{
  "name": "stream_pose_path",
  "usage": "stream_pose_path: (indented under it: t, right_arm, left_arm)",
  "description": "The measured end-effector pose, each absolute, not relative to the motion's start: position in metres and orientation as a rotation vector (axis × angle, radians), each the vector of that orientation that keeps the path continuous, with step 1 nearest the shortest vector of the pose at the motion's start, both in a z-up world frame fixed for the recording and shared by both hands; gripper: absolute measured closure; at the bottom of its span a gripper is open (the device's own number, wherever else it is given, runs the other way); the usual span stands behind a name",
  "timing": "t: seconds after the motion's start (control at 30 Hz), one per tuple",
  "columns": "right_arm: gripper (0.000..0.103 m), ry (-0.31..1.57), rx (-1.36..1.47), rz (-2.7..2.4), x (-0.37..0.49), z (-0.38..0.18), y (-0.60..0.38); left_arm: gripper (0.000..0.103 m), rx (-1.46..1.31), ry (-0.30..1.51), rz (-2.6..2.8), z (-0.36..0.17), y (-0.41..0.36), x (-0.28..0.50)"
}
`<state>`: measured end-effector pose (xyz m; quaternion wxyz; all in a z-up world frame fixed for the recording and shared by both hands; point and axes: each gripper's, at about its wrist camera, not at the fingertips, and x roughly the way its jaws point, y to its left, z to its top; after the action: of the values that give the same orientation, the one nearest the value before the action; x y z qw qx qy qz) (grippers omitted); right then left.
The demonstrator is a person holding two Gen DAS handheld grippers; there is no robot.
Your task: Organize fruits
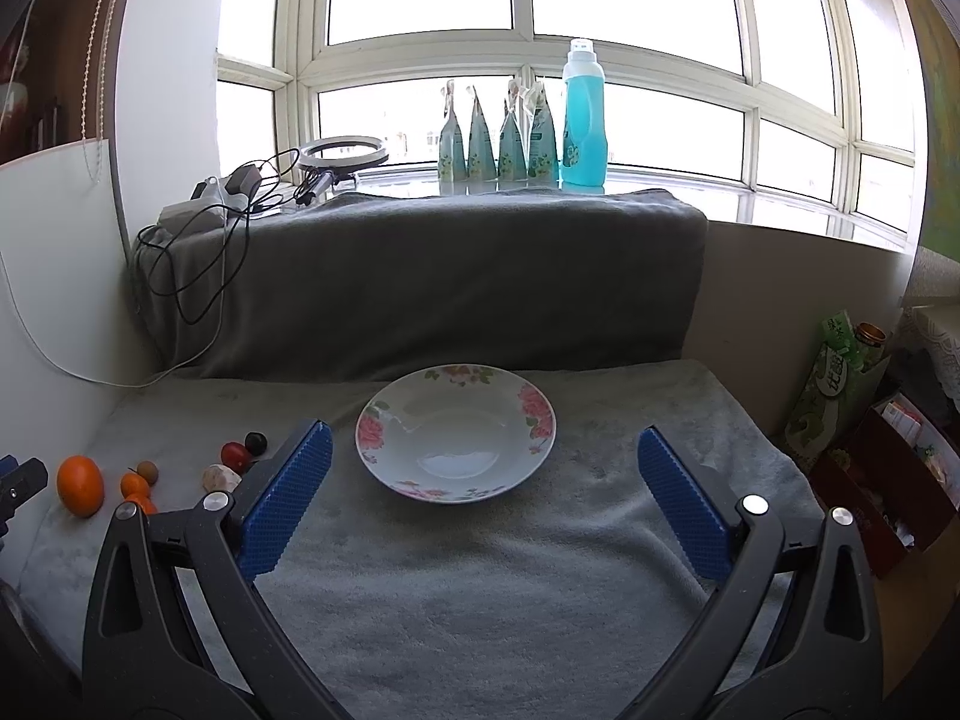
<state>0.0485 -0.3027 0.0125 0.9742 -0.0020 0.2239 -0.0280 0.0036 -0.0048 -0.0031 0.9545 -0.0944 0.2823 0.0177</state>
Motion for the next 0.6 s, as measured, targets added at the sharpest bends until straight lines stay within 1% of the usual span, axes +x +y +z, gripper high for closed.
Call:
stream_pose_path:
  t: [0.6]
  right_arm:
    - [0.000, 0.460, 0.001, -0.054, 0.0475, 0.0098, -0.3027]
  left_arm:
    - [0.008, -0.194, 0.573, 0.035, -0.0038, -0.0028, 0.0018]
